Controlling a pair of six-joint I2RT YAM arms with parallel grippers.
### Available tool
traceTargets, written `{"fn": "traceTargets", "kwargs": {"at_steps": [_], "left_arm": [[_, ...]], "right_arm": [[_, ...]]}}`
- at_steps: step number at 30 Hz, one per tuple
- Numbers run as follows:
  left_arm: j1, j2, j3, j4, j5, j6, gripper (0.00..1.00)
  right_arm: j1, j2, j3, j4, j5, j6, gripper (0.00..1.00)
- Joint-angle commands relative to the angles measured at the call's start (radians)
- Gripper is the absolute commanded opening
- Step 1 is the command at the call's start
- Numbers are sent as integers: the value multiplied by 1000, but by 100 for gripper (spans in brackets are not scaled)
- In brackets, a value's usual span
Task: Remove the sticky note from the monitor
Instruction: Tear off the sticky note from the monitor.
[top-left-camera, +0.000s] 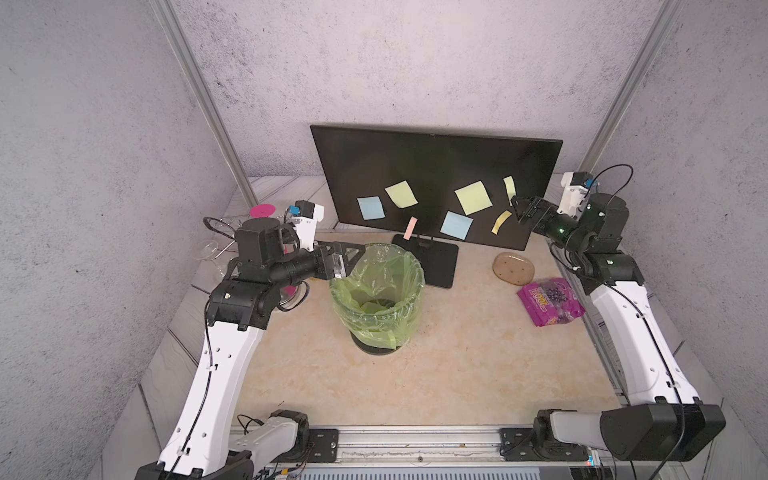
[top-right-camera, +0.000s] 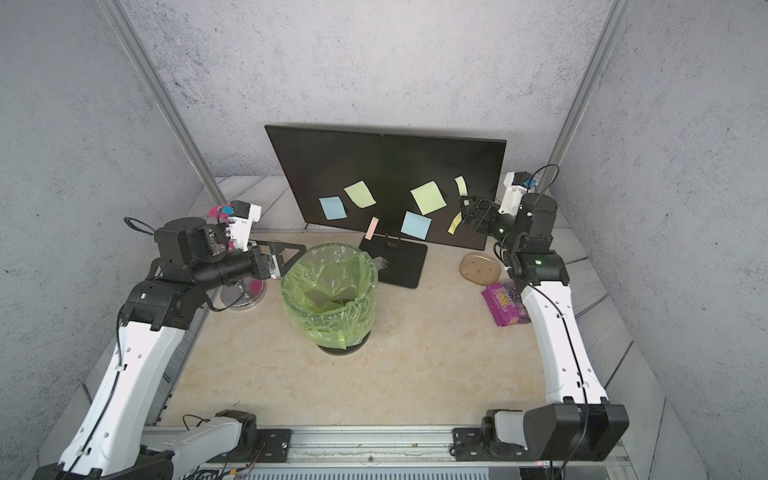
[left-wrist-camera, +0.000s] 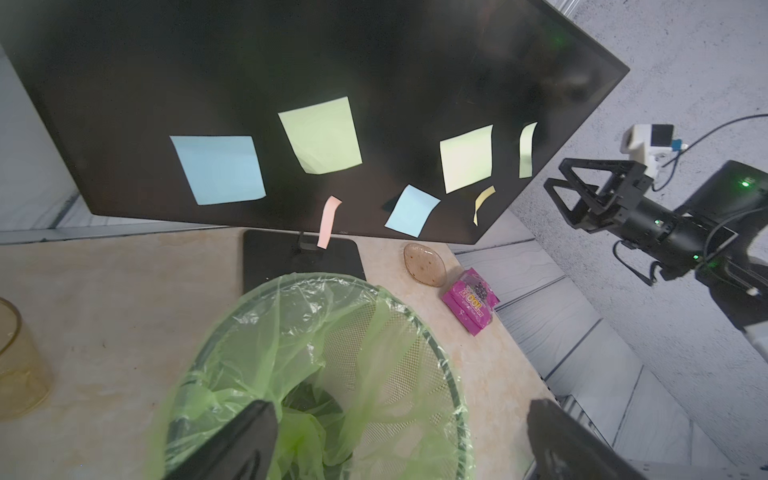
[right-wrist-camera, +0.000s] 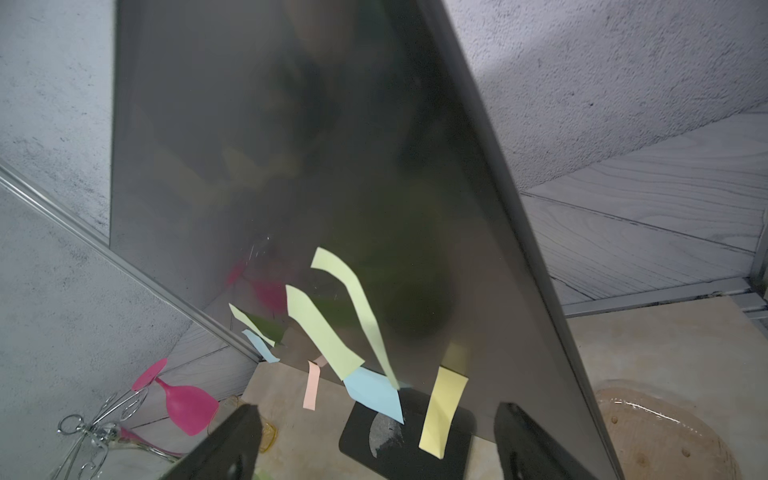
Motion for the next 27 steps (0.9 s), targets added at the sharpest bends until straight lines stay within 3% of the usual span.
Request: {"fn": "traceTargets", "kwargs": {"at_steps": [1, 8, 18, 27], "left_arm": [[-6, 13, 19, -6, 68, 4, 100], [-6, 16, 14, -11, 71, 22, 100], [-6, 24, -1, -2, 73, 27, 100], [-9, 46, 0, 5, 89, 25, 100]], "right_arm": [[1, 34, 32, 38, -3, 62, 87], [2, 98, 76, 73, -46, 79, 77], [-1, 142, 78, 128, -111, 88, 51], [4, 137, 62, 136, -156, 59, 14]]}}
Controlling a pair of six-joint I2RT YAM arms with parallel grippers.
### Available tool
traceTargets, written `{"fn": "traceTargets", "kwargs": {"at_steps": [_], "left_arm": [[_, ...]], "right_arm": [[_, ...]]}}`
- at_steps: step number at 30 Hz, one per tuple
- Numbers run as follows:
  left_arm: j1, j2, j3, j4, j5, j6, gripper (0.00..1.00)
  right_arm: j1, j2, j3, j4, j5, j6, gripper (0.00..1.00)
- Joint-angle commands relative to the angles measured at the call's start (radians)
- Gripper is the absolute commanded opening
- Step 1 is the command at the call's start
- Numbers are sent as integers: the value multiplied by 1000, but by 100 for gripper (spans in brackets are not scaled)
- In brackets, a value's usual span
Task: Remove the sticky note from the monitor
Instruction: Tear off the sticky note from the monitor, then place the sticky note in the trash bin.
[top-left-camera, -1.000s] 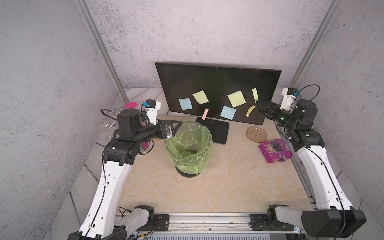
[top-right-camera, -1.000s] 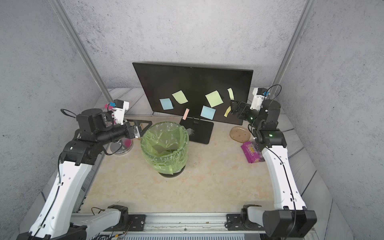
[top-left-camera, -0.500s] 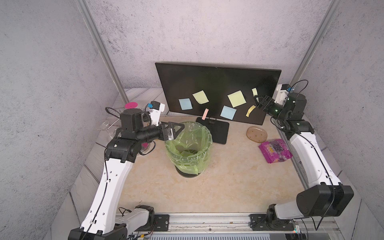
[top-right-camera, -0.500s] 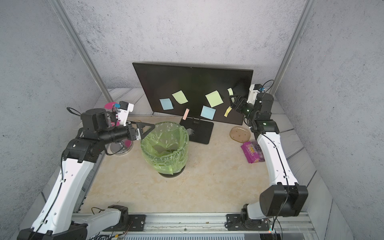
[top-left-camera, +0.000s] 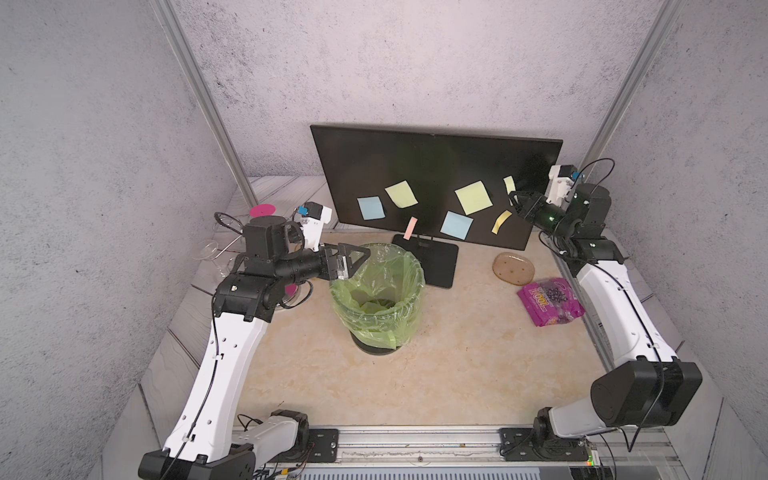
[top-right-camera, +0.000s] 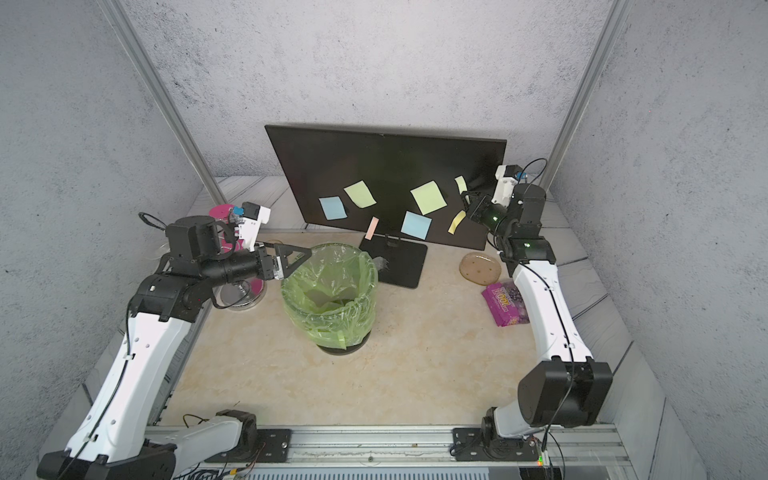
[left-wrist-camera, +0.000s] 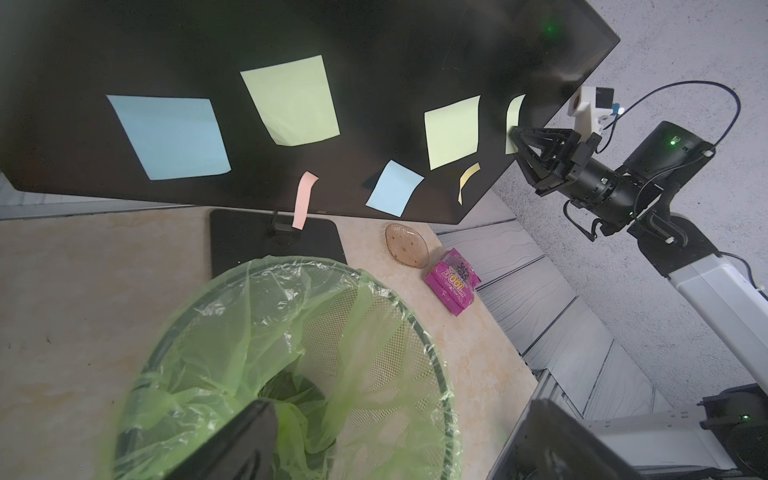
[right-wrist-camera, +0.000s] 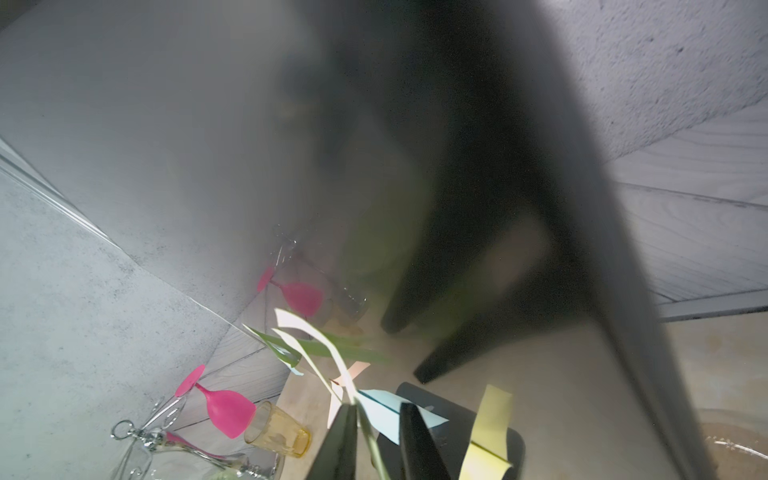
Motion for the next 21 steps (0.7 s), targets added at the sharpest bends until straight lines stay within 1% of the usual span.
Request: {"fn": "traceTargets", "kwargs": {"at_steps": [1, 2, 3, 7, 13, 16, 18, 21], "left_arm": [[-7, 6, 1, 17, 25, 13, 100], [-7, 8, 2, 17, 25, 14, 100], [-8, 8, 3, 17, 25, 15, 100], [-8, 13, 4, 21, 19, 15, 100], [-7, 21, 1, 32, 2, 12, 100], [-7, 25, -1, 34, -20, 16, 100], [-7, 29, 0, 34, -38, 17, 100], [-7, 29, -2, 32, -76, 18, 100]], "right_arm": [[5, -5, 7, 15, -40, -15, 10], [4, -10, 4, 14, -44, -21, 4], [6, -13, 4, 14, -47, -26, 0], [21, -33, 8, -13, -66, -56, 0], [83, -107, -4, -108, -76, -159, 0], [168, -151, -21, -178, -85, -231, 0], [258, -171, -15, -262, -56, -321, 0], [424, -172, 3, -375, 3, -439, 0]]}}
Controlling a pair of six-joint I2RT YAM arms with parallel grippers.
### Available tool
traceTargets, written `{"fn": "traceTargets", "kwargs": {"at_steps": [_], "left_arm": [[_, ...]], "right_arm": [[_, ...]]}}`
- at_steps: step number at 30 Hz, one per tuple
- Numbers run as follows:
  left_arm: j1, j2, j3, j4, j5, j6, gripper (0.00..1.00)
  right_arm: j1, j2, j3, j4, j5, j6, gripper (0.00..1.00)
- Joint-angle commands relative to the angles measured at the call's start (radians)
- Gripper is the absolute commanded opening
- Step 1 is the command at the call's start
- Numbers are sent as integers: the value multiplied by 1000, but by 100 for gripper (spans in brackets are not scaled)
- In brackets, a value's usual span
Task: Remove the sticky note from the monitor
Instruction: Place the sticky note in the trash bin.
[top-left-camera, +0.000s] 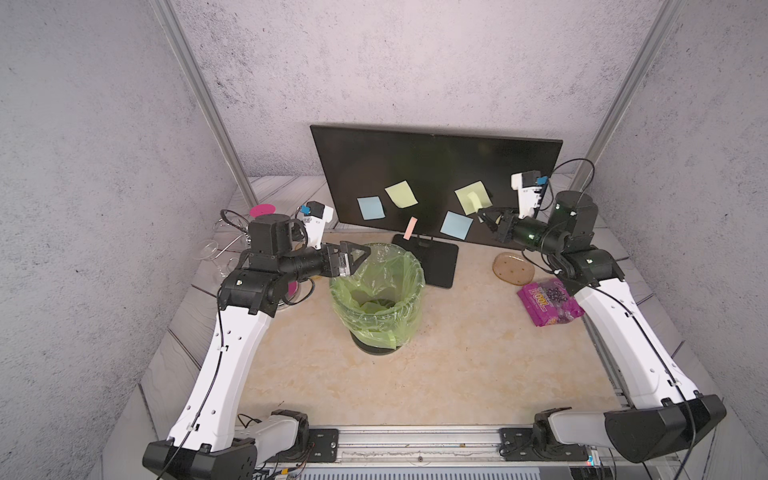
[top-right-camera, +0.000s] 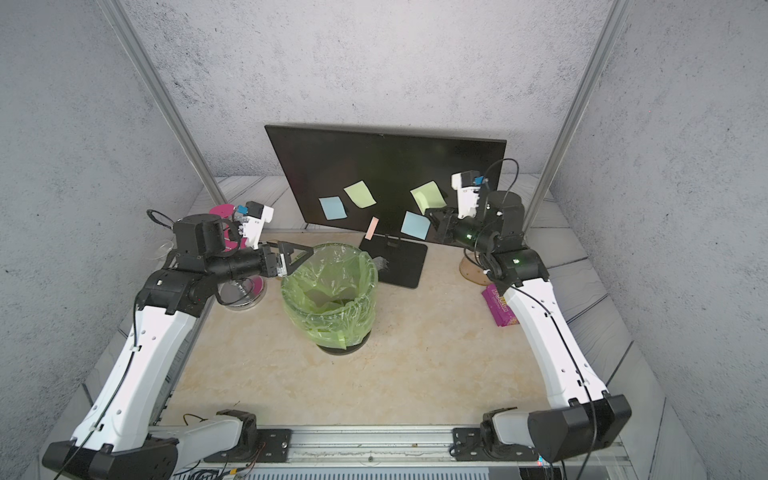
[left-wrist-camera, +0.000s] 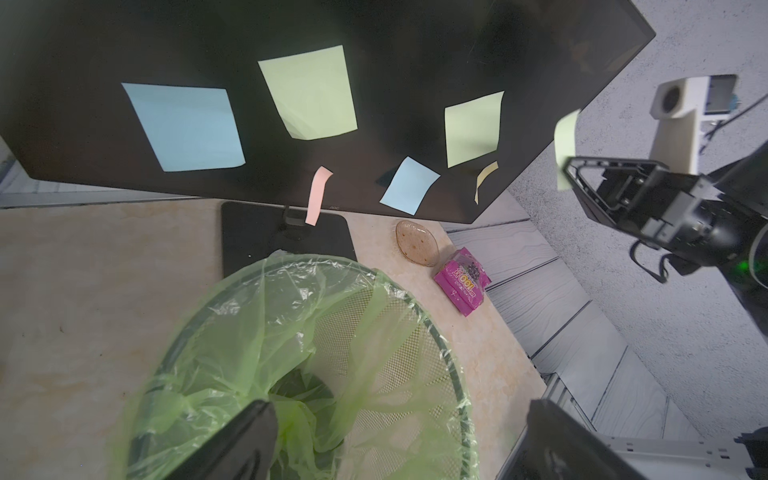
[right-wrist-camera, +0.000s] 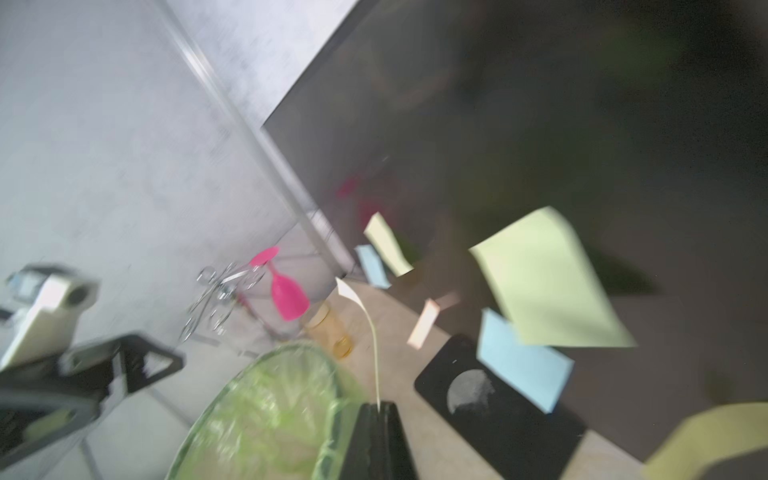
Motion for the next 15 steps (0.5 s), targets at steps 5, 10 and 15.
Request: {"fn": "traceTargets", "kwargs": {"at_steps": [5, 10, 15], "left_arm": [[1, -12, 0, 16, -104, 19, 100], [16, -41, -11, 15, -152, 18, 100], [24, -40, -12, 6, -141, 21, 100]], "right_arm": [[322, 108, 103, -326, 139, -318, 0], [423, 235, 166, -381, 230, -378, 4], [446, 313, 237, -377, 274, -388, 17]]}}
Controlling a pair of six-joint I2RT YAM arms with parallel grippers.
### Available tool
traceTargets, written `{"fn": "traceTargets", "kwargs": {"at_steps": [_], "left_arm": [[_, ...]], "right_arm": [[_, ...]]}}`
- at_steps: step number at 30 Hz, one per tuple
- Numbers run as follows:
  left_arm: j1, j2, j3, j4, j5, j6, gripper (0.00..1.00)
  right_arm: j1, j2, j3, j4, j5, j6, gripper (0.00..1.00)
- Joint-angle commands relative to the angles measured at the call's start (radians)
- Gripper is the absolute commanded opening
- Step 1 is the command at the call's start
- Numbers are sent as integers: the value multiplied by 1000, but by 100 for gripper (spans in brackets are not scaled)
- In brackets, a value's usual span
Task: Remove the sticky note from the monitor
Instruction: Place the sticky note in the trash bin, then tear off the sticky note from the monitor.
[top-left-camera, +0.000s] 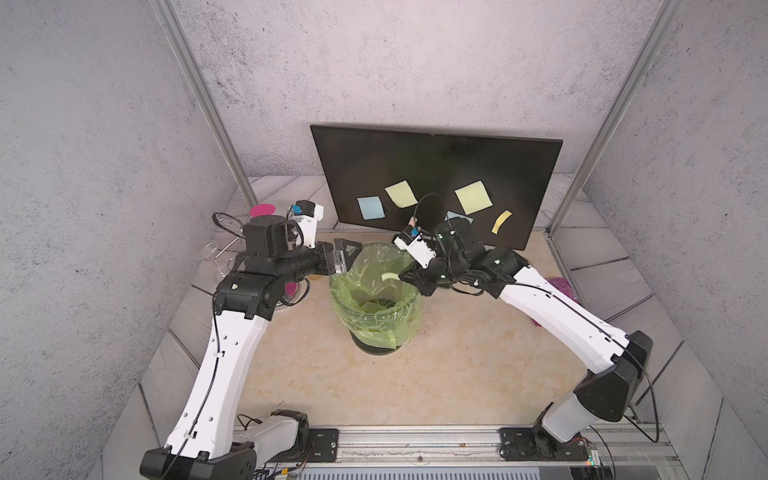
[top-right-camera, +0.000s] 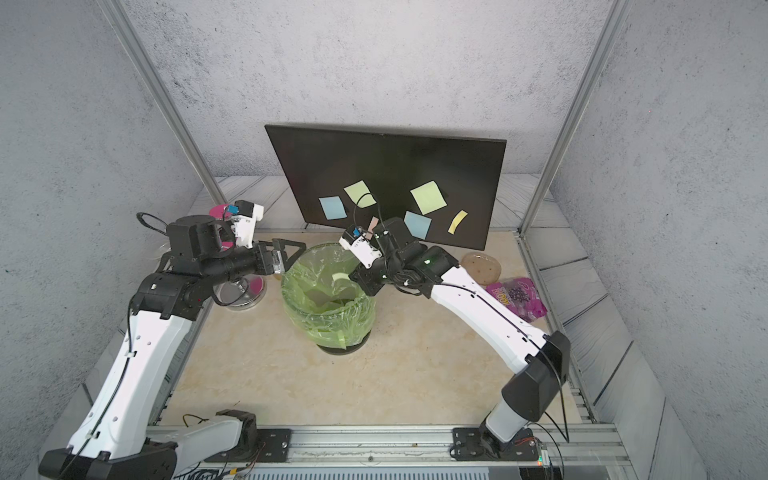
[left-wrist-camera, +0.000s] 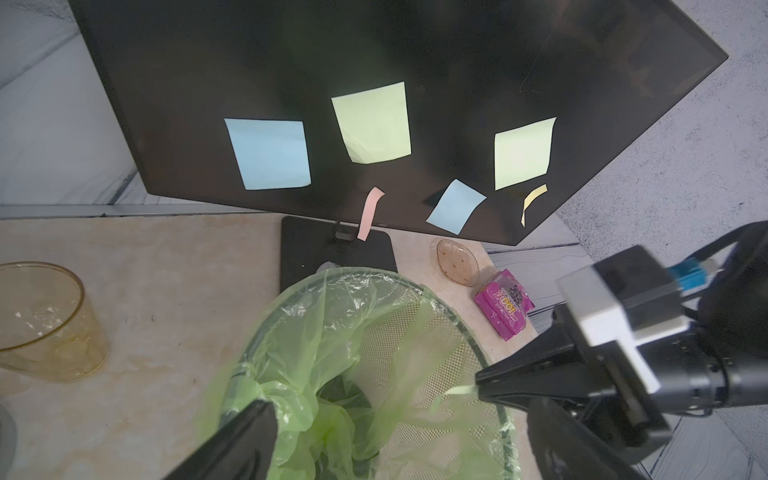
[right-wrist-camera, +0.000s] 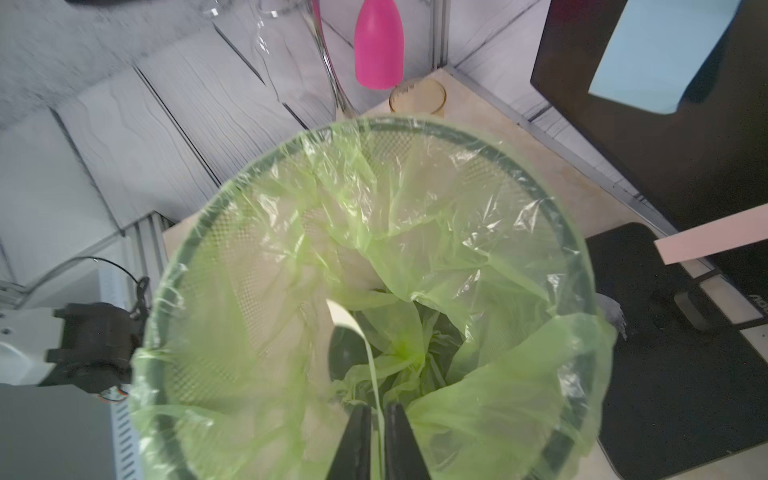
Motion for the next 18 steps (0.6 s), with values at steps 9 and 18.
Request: {"fn": "traceTargets", "kwargs": {"at_steps": [9, 18], "left_arm": [[12, -1, -17, 0, 25, 33, 100], [15, 4, -36, 10, 72, 36, 100]], "right_arm": [[-16, -56, 55, -17, 262, -23, 55], [-376, -311, -203, 151, 196, 185, 76]]}}
